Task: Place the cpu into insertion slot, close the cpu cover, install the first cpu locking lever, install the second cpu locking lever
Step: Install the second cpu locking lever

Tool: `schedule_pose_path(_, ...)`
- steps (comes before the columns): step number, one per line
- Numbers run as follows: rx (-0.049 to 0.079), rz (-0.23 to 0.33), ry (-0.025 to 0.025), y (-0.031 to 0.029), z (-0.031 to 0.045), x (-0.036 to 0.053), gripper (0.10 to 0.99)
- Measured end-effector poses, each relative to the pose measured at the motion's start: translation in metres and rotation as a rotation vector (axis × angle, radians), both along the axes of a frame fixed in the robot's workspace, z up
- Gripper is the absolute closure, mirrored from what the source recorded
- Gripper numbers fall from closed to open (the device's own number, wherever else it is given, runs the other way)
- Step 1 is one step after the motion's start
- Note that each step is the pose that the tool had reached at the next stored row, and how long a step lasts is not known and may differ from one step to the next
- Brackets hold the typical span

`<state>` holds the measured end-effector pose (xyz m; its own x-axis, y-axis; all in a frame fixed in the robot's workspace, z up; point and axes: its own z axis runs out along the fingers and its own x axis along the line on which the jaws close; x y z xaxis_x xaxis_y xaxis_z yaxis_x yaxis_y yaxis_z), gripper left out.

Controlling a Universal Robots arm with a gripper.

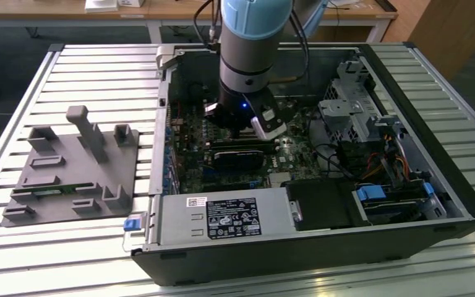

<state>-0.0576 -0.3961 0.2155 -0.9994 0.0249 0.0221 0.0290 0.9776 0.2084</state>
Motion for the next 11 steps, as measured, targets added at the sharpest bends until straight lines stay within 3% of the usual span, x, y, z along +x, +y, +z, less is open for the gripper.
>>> schedule_pose_path(5,0.015,0.0,0.0001,-0.0094,-0.0011,-0.0027,0.98)
schedule_pose_path(11,0.034,0.0,0.0002,-0.011,-0.0066,-0.0054,0.98)
